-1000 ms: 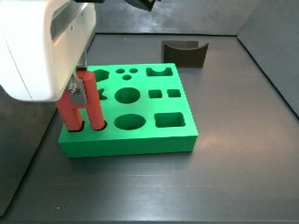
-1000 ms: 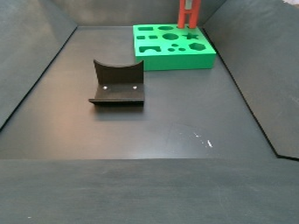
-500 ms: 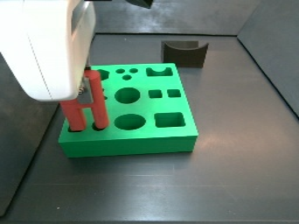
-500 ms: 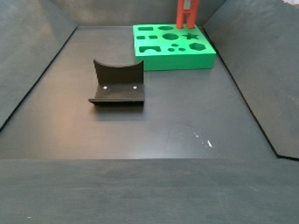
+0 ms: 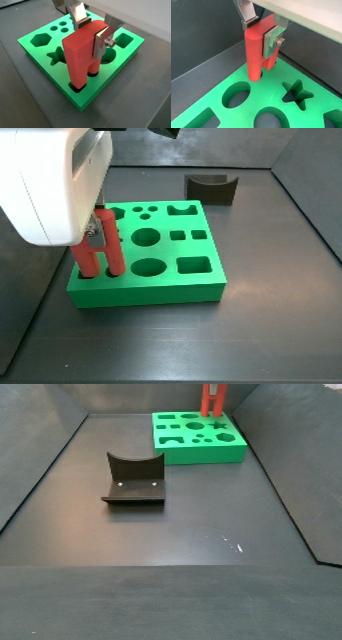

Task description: Insert the square-circle object.

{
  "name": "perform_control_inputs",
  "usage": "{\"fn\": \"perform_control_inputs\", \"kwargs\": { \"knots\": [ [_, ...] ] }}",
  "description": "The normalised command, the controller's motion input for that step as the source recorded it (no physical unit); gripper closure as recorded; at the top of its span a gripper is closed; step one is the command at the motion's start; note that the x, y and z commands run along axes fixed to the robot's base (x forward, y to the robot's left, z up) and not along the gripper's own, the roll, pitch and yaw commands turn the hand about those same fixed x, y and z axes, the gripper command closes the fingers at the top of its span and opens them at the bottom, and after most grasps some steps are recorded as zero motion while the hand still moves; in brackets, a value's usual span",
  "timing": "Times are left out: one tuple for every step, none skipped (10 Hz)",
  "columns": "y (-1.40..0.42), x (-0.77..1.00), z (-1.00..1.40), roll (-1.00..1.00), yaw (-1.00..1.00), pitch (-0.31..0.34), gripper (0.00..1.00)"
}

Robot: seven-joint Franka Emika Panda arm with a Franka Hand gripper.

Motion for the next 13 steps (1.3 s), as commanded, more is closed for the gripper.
{"fn": "perform_control_inputs", "kwargs": {
  "knots": [
    [-0.03,0.0,-0.2,0.0,0.0,0.0,1.0],
    [-0.02,0.0,-0.13,0.0,-0.09,0.0,1.0],
    [0.0,-0.3,-0.08,-0.04,-0.06,-0.041,1.0],
    [0.0,-0.26,-0.09,-0.05,-0.03,-0.043,1.0],
    [0.0,-0.15,-0.1,-0.03,-0.07,-0.026,1.0],
    [0.0,-0.04,-0.14,-0.03,0.0,-0.016,1.0],
    [0.0,0.08,-0.28,-0.02,0.0,0.0,1.0],
    [0.0,0.31,-0.43,0.0,-0.01,0.0,1.0],
    [0.0,0.28,-0.43,0.04,-0.09,0.017,1.0],
    [0.0,0.19,-0.35,0.08,-0.1,0.023,1.0],
    [0.07,0.07,-0.28,0.08,-0.1,0.013,1.0],
    [0.12,0.0,-0.21,0.07,-0.14,0.017,1.0],
    [0.18,0.0,-0.17,0.05,-0.18,0.004,1.0]
  ]
}}
